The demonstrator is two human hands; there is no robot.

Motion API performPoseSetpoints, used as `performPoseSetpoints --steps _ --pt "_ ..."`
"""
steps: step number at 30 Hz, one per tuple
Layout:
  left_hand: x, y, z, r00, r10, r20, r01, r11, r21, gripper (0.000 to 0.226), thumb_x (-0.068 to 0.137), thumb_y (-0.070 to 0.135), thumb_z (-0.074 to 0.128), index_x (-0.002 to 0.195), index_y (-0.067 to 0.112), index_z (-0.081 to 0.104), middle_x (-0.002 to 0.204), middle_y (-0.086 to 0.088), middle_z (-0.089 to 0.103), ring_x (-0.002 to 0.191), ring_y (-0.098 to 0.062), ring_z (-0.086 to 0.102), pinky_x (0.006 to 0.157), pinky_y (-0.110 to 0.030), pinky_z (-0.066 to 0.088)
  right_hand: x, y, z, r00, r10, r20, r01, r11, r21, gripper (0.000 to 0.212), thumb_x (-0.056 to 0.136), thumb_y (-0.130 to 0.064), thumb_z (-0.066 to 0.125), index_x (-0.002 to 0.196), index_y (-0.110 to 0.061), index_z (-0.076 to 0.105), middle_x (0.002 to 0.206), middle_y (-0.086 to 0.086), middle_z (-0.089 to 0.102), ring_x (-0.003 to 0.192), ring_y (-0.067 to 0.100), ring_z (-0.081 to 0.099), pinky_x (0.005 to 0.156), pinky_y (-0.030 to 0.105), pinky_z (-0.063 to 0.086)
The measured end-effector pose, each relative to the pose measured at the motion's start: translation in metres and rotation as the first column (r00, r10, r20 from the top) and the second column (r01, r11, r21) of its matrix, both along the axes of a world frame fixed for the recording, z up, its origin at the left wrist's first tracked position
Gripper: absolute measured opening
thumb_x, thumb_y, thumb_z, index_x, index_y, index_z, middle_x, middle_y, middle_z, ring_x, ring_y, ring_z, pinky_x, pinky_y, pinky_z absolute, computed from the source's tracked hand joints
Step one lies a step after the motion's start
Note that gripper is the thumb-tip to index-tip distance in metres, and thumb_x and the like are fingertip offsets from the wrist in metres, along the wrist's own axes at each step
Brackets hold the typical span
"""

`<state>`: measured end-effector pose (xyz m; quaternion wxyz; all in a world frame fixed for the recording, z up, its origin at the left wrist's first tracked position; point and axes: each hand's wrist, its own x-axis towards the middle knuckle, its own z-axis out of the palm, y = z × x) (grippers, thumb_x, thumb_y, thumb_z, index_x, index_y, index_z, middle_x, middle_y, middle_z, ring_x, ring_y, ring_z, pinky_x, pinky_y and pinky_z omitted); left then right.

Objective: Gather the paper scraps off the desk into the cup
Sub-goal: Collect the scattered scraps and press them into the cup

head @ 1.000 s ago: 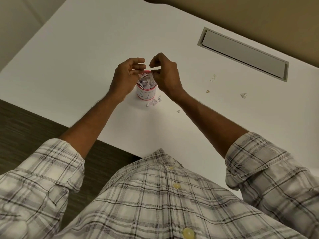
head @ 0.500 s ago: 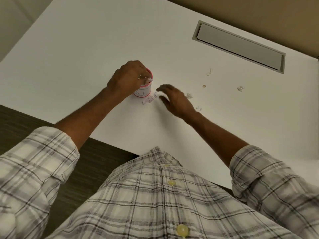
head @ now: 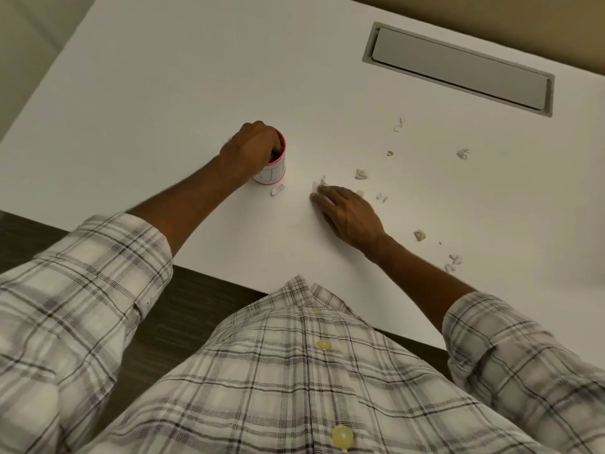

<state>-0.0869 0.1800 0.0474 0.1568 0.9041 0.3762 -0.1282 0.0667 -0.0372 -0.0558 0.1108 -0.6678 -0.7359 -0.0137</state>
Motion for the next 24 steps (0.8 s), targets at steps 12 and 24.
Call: performPoseSetpoints --steps 12,24 --pt "-0.003 0.012 0.076 0.996 0.021 0.09 -0.01 0.994 -0.112 0.028 0.084 0.017 0.067 0.108 0.03 0.075 0.109 0.001 0.072 0.087 -0.019 0.066 0.06 -0.02 0.045 0.072 -0.087 0.012 0.946 -0.318 -0.065 0.318 0.948 -0.012 0.04 0.106 -0.032 0.053 0.141 -0.012 0.057 0.155 0.012 0.045 0.134 0.033 0.048 0.09 0.042 0.055" --pt "0.008 0.004 0.041 0.991 -0.093 -0.101 0.084 0.992 -0.092 0.028 0.087 0.016 0.066 0.112 0.023 0.073 0.122 -0.006 0.065 0.1 -0.03 0.065 0.078 -0.032 0.052 0.07 -0.098 -0.008 0.91 -0.387 -0.151 0.381 0.922 -0.069 0.044 0.108 -0.029 0.048 0.146 -0.007 0.049 0.152 0.013 0.048 0.139 0.032 0.045 0.112 0.044 0.044"
